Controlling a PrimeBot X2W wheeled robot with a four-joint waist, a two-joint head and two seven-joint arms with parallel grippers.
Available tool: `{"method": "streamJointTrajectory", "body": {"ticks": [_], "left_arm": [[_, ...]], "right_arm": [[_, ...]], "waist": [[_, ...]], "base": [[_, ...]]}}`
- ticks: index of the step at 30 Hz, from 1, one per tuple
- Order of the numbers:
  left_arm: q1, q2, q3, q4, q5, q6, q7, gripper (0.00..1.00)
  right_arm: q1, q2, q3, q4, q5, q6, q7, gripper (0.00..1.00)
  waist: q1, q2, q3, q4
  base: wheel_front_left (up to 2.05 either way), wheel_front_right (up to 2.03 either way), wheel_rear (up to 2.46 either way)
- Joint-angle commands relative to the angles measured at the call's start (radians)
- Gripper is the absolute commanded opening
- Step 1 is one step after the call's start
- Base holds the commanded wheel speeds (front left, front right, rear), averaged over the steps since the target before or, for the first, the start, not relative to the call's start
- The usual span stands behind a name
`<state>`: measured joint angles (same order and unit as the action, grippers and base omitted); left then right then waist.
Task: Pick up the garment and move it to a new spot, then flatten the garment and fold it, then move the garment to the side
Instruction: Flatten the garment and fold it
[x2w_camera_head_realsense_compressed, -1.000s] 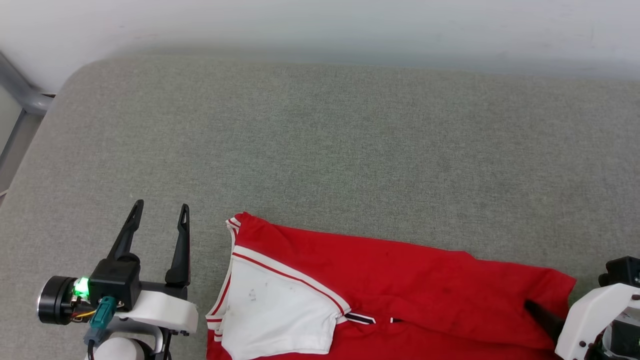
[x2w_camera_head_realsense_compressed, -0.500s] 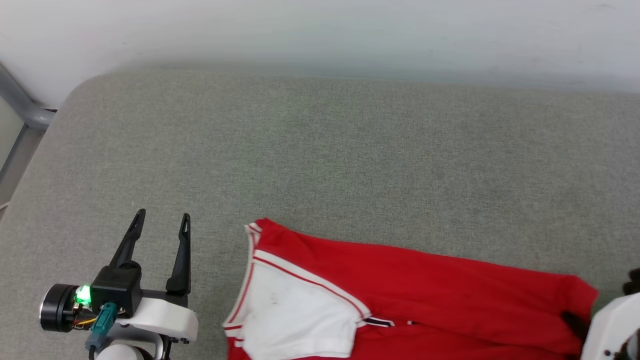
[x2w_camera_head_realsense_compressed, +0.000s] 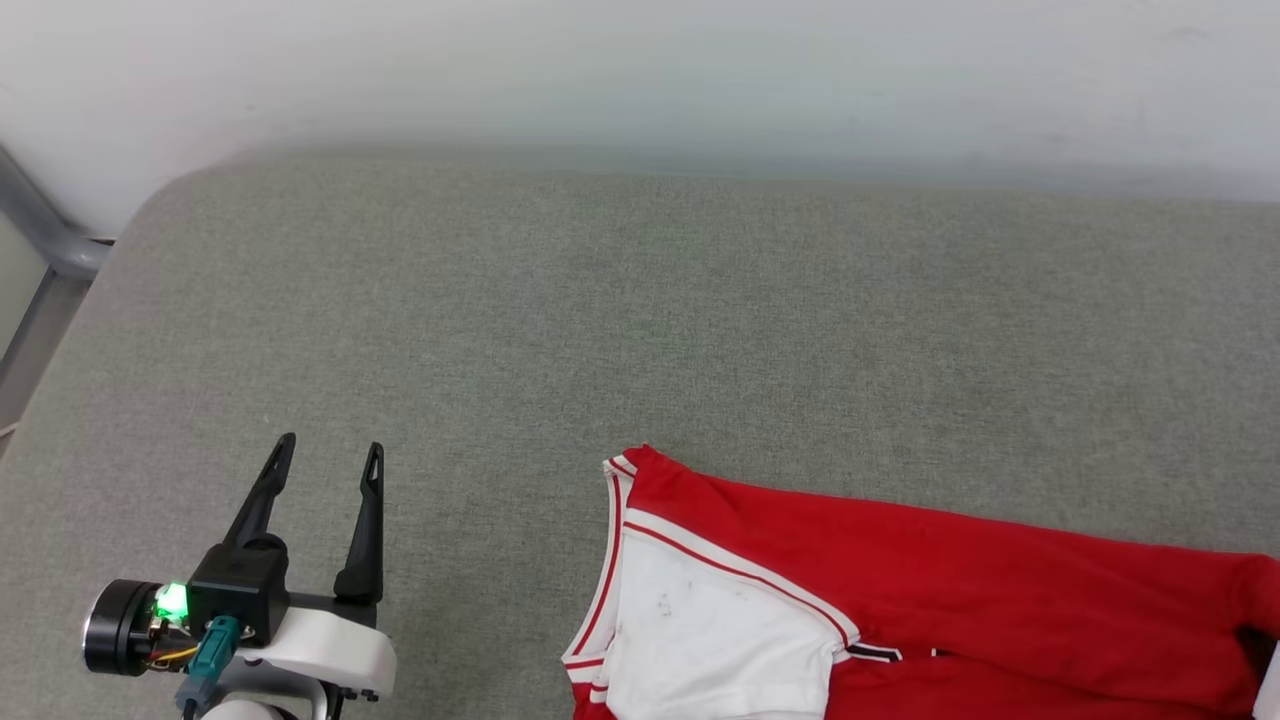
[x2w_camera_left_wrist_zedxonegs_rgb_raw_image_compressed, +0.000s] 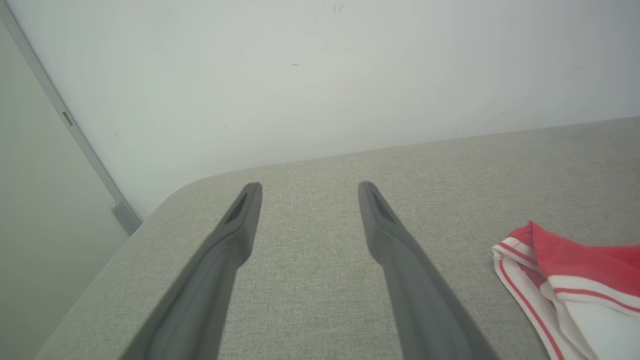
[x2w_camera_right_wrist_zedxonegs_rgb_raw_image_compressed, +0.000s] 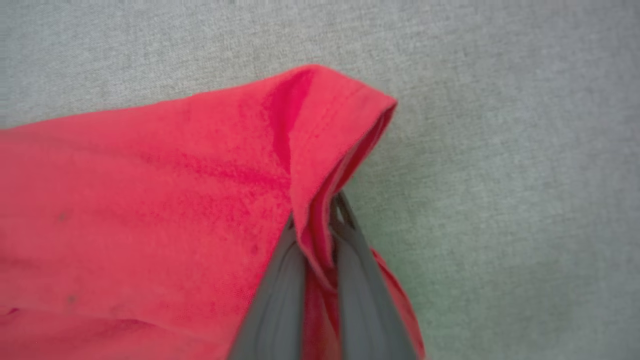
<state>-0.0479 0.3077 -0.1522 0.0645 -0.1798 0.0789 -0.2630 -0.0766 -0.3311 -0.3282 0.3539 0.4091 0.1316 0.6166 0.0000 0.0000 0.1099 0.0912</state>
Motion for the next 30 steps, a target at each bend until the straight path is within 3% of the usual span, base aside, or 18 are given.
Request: {"method": "streamJointTrajectory", "body": {"ticks": [1, 15, 25, 30], "left_arm": [[0.007, -0.004, 0.004, 0.001, 0.002, -0.004, -0.002, 1.0], [0.069, -0.034, 0.028, 0.015, 0.008, -0.015, -0.002, 1.0], [0.091, -0.054, 0.055, 0.0, 0.014, -0.02, -0.002, 1.0], [0.101, -0.064, 0.066, -0.002, 0.018, -0.027, -0.002, 1.0]], "right_arm": [[-0.01, 0.004, 0.004, -0.001, 0.003, -0.002, -0.001, 0.0], [0.078, 0.063, 0.107, -0.156, 0.065, -0.001, 0.062, 0.0], [0.094, 0.199, 0.21, -0.352, 0.174, -0.001, 0.187, 0.0], [0.075, 0.263, 0.262, -0.39, 0.196, -0.001, 0.198, 0.0]], "waist": [[0.0, 0.0, -0.006, -0.003], [0.0, 0.0, -0.113, -0.031], [0.0, 0.0, -0.145, -0.025], [0.0, 0.0, -0.153, -0.004]], "base": [[0.0, 0.0, 0.0], [0.0, 0.0, 0.0], [0.0, 0.0, 0.0], [0.0, 0.0, 0.0]]}}
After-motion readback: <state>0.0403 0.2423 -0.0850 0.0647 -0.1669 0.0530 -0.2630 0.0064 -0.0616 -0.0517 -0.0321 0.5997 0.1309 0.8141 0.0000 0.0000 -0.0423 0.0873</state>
